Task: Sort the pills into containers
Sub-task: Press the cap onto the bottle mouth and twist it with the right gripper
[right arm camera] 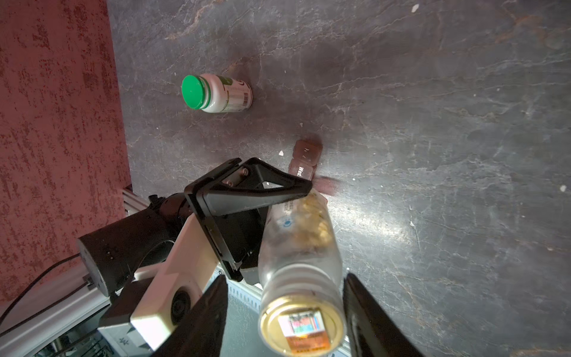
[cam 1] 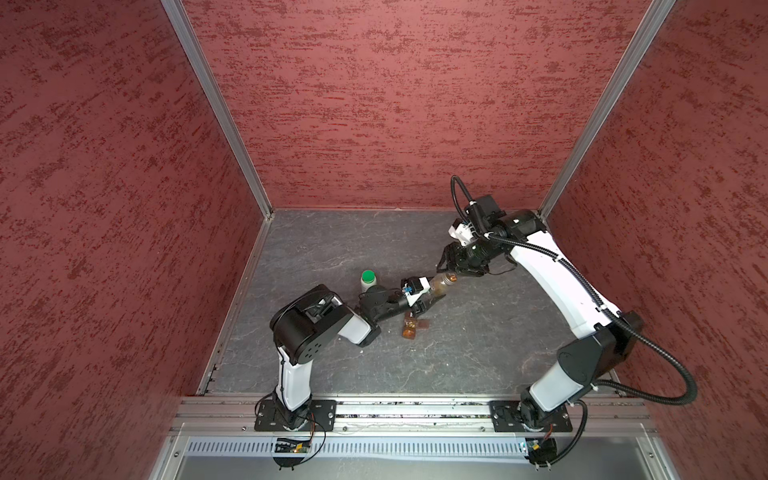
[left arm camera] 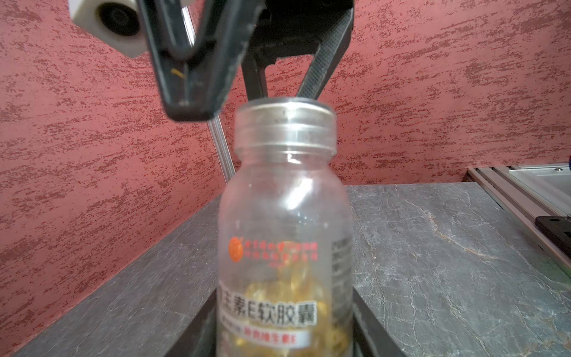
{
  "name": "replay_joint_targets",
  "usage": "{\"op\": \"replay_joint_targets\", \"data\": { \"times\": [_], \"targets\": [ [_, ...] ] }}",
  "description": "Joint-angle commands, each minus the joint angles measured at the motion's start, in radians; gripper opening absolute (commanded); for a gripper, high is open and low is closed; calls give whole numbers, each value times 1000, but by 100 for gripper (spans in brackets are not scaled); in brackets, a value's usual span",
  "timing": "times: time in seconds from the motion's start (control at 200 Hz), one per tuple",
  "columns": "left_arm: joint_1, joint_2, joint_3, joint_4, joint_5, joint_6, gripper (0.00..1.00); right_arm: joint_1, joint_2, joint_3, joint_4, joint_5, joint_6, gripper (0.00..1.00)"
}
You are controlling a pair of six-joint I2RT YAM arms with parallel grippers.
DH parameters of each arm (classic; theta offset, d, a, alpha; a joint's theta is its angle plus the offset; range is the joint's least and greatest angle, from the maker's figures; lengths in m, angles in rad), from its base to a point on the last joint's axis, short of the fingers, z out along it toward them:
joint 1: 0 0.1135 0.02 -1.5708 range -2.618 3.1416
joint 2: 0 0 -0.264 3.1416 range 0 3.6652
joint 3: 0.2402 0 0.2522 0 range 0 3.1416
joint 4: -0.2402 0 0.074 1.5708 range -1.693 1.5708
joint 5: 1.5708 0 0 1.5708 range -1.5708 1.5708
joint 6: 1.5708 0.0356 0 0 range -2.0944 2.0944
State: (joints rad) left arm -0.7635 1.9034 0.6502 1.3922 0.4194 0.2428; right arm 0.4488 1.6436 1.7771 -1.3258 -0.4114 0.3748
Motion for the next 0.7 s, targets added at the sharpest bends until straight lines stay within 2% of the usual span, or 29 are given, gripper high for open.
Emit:
{"op": "replay_joint_targets", "data": {
  "times": [0.0, 0.326, 0.536, 0.696],
  "targets": [
    [11, -30, -10, 19, 10, -5, 0, 23, -26, 9, -10, -33, -25, 59],
    [33, -36, -13, 21, 19, -8, 0, 70, -74, -36, -24, -42, -15, 57],
    [35, -49, -19, 21, 26, -11, 0, 50, -37, 80, -71, 117, -4, 64],
    [34, -58, -28, 21, 22, -16, 0, 43, 30, 160, -93, 173, -9, 66]
  ]
}}
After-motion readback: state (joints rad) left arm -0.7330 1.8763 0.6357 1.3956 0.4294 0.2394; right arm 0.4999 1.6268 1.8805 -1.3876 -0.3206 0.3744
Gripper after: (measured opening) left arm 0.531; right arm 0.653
